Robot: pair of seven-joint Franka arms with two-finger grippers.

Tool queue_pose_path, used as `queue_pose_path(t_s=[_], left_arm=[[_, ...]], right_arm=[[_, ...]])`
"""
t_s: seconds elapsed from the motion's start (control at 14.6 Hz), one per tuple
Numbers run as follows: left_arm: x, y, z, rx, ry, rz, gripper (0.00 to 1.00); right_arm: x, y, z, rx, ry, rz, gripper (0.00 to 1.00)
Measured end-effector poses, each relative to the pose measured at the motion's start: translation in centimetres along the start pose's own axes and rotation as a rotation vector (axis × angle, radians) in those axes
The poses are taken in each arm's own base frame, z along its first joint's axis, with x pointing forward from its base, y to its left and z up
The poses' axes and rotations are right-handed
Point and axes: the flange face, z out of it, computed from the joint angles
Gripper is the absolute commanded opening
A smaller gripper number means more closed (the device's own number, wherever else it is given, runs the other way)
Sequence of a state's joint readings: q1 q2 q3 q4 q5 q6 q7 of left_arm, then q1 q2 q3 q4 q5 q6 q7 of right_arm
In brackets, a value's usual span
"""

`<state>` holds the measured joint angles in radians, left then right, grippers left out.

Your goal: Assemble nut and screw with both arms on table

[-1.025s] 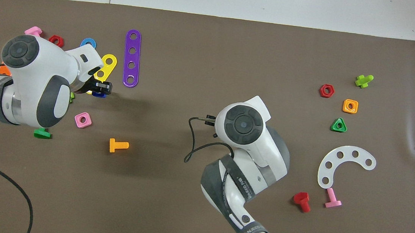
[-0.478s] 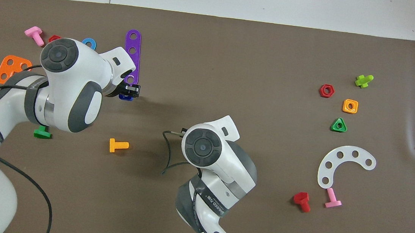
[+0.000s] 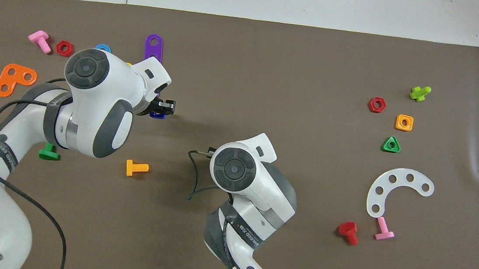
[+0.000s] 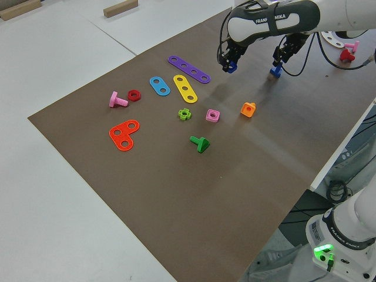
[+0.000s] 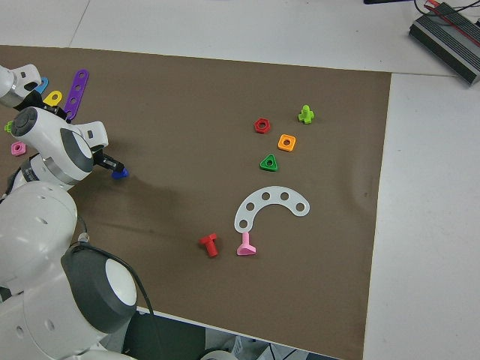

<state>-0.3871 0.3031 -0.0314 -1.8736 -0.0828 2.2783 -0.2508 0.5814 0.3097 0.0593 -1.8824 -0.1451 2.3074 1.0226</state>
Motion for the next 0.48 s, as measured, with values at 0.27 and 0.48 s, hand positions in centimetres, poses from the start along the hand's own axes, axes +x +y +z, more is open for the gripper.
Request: queue_pose_path(t_s=[0.27,0.48], left_arm=[[-1.4,5.0,-0.1,-0.011,0.001,-0.010,0.00],[-3.3,9.3,0.1,-0.018,-0.004,-0.001,0.00]], right_arm=[[4.2,4.8,-6.0,-0.027,0.013,-0.030,0.99],[7.0,9.4,-9.6,-0.024,-0.021,-0.068,0.99]])
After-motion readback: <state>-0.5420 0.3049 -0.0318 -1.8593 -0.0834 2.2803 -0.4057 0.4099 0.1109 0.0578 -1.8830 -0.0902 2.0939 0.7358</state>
